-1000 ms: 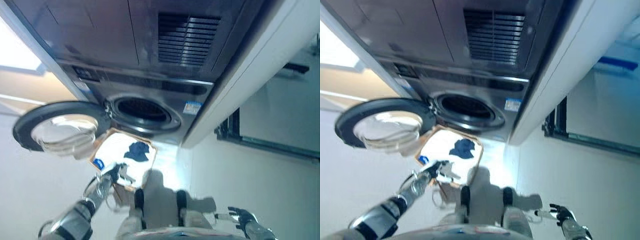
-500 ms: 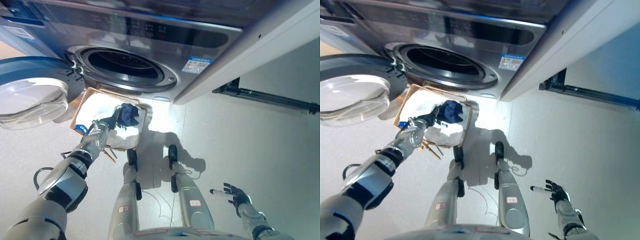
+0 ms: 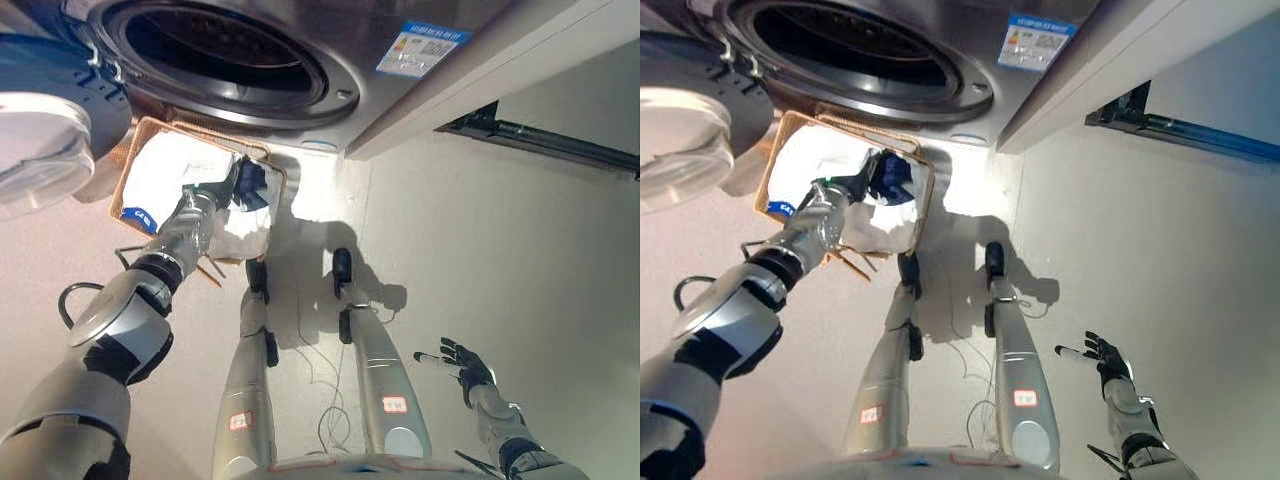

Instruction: Put the clothes in the basket into the washing machine.

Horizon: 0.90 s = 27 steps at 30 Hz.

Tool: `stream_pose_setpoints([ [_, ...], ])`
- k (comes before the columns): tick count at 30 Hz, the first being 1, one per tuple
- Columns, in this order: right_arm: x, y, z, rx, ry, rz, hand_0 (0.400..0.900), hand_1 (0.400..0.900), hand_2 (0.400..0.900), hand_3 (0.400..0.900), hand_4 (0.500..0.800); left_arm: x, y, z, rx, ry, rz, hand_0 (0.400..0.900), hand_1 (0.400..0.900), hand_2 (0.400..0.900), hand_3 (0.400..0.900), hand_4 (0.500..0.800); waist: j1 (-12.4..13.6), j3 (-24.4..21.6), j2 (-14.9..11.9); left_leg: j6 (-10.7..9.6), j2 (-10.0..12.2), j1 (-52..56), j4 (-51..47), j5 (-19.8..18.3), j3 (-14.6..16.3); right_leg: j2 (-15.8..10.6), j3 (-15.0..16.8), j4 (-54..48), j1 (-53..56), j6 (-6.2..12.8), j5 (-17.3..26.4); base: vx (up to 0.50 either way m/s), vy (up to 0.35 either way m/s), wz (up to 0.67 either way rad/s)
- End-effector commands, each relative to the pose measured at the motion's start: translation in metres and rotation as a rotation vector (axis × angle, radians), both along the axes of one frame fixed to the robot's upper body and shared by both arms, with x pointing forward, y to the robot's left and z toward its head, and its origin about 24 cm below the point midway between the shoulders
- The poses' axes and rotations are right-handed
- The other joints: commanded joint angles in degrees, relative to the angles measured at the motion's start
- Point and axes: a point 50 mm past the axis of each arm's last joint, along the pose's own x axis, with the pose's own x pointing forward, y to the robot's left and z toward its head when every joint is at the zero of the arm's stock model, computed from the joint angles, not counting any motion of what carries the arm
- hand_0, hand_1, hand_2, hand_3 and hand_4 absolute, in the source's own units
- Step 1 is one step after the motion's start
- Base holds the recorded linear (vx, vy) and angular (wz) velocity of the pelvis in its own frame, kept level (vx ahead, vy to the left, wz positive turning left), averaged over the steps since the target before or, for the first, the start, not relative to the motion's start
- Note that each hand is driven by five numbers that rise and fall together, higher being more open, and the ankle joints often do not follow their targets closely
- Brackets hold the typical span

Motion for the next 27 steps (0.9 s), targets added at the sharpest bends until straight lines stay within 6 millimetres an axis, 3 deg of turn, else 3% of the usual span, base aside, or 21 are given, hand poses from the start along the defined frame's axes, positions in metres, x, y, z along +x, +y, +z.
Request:
stream_pose_setpoints([
  [1,-0.036,-0.017,-0.006,-0.028,0.055,-0.082,0.900,0.900,0.900,0.900,0.800,0.009,0.015,0.056,0.043,-0.167,0.041,0.900,0.900,0.900,0.900,0.800,-1.3,-0.4,-0.6,4.2,-4.1,-4.0,9.4,-10.6,1.0,1.3,-0.4,-9.9,1.6,-1.20,7.1,0.12,0.024,-0.03],
  [2,-0.037,-0.017,-0.006,-0.024,0.053,-0.085,0.900,0.900,0.900,0.900,0.800,0.009,0.015,0.060,0.050,-0.177,0.044,0.900,0.900,0.900,0.900,0.800,-1.1,-0.4,-0.2,4.0,-3.8,-4.0,10.0,-12.6,0.7,1.6,-0.3,-9.2,1.5,-0.85,5.6,0.12,0.031,-0.04],
  [9,-0.021,-0.010,-0.001,0.015,-0.006,-0.093,0.900,0.900,0.900,0.900,0.800,0.014,0.028,0.104,0.199,-0.216,0.111,0.900,0.900,0.900,0.900,0.800,-1.5,0.4,-0.2,4.8,-4.2,-9.3,14.2,-14.6,1.6,1.1,0.5,-7.1,-3.4,-0.60,4.9,0.03,0.046,-0.05],
  [12,-0.021,-0.009,-0.001,0.038,-0.021,-0.092,0.900,0.900,0.900,0.900,0.800,0.013,0.030,0.117,0.167,-0.234,0.117,0.900,0.900,0.900,0.900,0.800,-1.7,0.7,-0.3,5.3,-4.6,-10.5,15.0,-15.1,1.8,0.9,0.7,-7.0,-4.2,-0.47,4.9,0.04,0.050,-0.03],
  [19,-0.035,-0.007,-0.008,0.073,0.028,-0.096,0.900,0.900,0.900,0.900,0.800,0.014,0.031,0.108,-0.076,-0.165,0.109,0.900,0.900,0.900,0.900,0.800,-1.8,0.8,0.3,5.6,-5.7,-10.9,14.8,-15.2,2.0,0.8,1.4,-7.1,-4.9,-0.68,4.5,0.03,0.031,0.05],
  [27,-0.024,-0.012,-0.007,0.057,0.062,-0.090,0.900,0.900,0.900,0.900,0.800,0.019,0.015,0.097,-0.255,-0.081,0.064,0.900,0.900,0.900,0.900,0.800,-1.3,0.6,1.4,5.6,-6.4,-11.0,14.7,-15.0,2.2,1.0,2.1,-7.2,-5.4,-1.02,5.0,0.00,0.009,-0.01],
])
